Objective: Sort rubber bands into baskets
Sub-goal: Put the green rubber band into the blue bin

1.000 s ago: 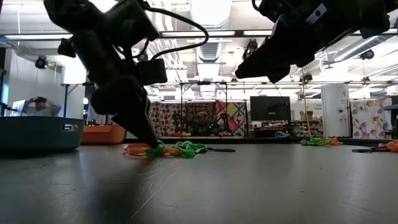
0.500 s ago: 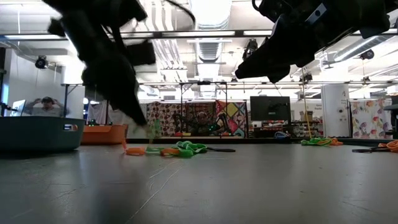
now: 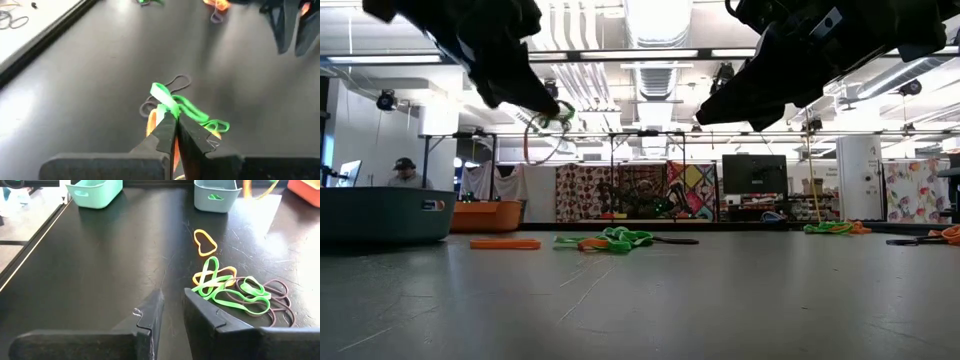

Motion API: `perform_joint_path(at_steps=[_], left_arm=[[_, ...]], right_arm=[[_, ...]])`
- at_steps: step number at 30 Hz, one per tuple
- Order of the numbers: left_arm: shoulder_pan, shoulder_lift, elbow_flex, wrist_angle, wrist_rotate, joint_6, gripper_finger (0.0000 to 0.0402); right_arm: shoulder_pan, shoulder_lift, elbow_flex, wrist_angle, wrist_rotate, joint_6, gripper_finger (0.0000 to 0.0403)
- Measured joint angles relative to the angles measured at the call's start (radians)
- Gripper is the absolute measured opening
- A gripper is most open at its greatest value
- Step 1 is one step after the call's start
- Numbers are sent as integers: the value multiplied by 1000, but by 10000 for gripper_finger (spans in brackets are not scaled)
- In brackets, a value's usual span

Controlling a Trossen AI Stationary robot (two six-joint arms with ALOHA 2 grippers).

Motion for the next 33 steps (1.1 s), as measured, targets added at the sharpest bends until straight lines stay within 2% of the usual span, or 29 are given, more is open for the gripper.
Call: perform_joint_path(at_steps=[7,12,17,20,24,28,33], left_arm=[[-21,159,-175,494,101,-34,0],[-44,331,-205,767,143,2,0],[-72,469,-134,788,146,20,0],[-94,515,-99,789,147,32,0],[-118,531,-73,789,147,41,0],[-129,524,-63,783,146,48,0],[-143,521,-52,769,145,61,0]], right_arm=[[0,0,0,-5,-1,-1,68],[-15,49,0,13,-2,-53,89],[-56,159,0,148,-1,-54,119],[-79,184,21,147,-1,-54,135],[-92,207,58,147,-27,-53,150],[-92,233,102,150,-145,-74,155],[-95,291,161,148,-141,-71,149]])
